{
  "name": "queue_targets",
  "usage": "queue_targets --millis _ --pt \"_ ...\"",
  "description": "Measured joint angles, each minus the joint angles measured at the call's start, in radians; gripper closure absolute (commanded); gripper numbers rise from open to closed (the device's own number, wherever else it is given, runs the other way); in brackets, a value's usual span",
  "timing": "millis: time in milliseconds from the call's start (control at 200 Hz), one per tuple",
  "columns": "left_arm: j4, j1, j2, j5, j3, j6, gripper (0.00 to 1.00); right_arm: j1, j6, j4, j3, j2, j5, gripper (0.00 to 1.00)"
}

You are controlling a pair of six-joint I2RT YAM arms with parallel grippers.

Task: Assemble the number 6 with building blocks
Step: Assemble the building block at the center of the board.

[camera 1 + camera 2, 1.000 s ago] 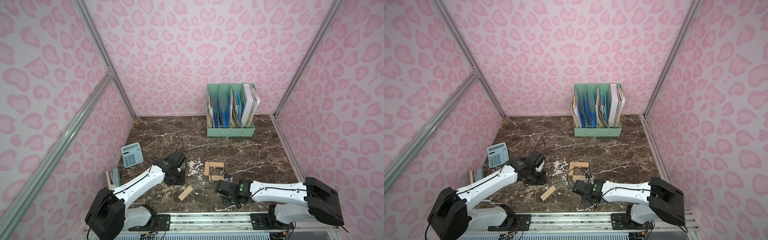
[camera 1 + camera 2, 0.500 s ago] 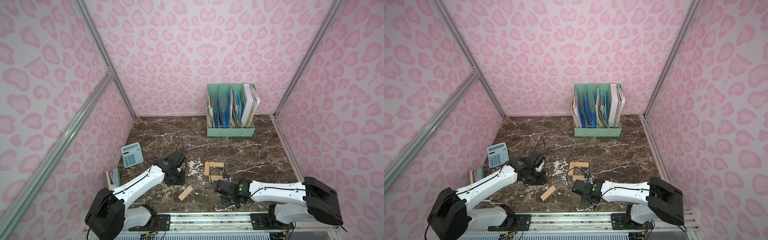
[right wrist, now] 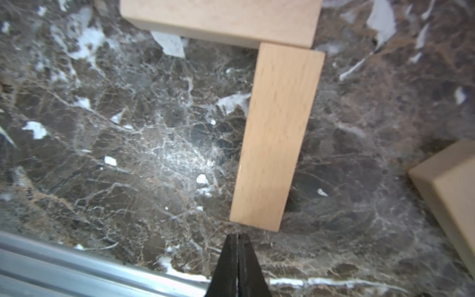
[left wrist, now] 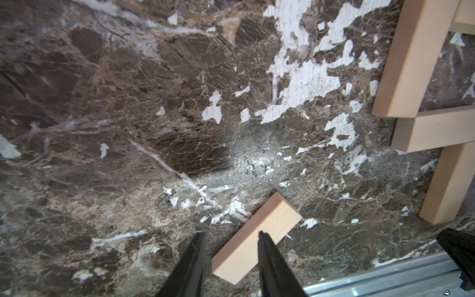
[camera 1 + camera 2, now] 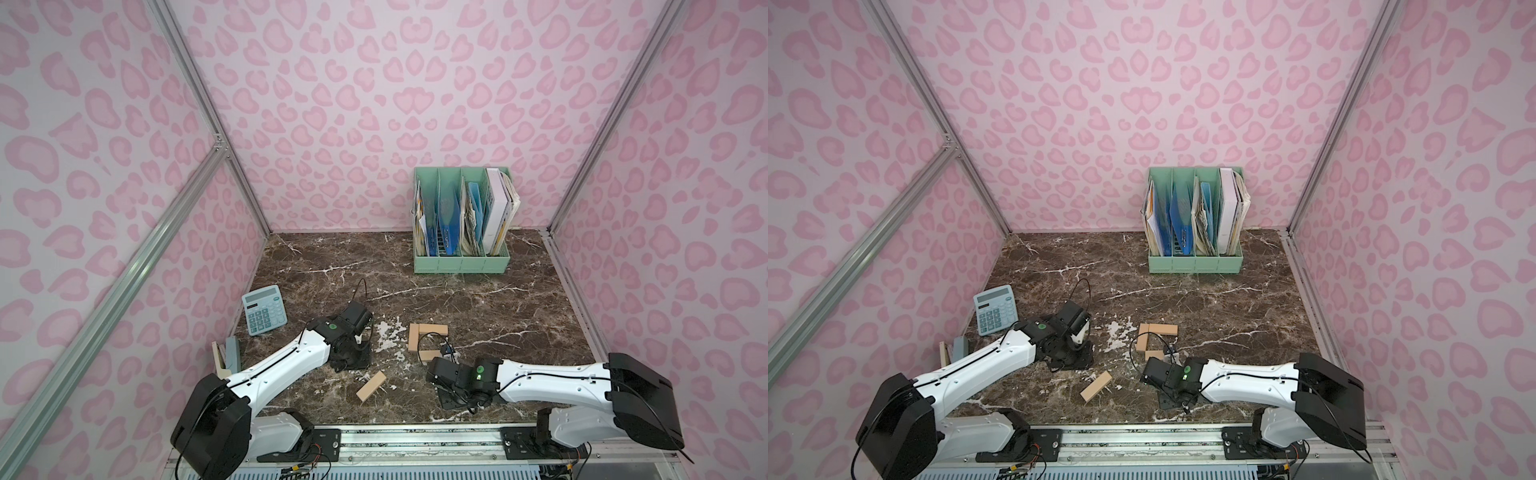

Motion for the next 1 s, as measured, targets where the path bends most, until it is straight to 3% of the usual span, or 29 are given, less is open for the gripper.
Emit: queue_targets --millis 215,415,640,945,975,1000 --pt "0.002 0.000 0.003 -0.001 0.008 0.000 0.61 -0.018 0.004 -0.124 0.125 -0.122 0.106 0.89" --pt "0.008 0.000 0.035 0.000 0.030 0.000 0.62 -0.258 -0.077 -0.088 0.059 -0.206 0.146 0.89" --pt "0.007 0.000 0.034 -0.003 0.039 0.000 0.61 -0.425 -0.204 0.000 0.051 -0.128 0.103 0.89" --pt "0.002 -0.016 -0.001 -0.018 -0.051 -0.035 0.61 -0.449 -0.261 0.028 0.019 -0.101 0.038 0.88" --pt "0.000 -0.027 -0.001 -0.018 -0.057 -0.041 0.61 -0.449 -0.261 0.026 0.018 -0.105 0.034 0.85" --pt "-0.002 -0.039 -0.002 -0.018 -0.061 -0.051 0.61 -0.450 -0.262 0.026 0.019 -0.108 0.030 0.75"
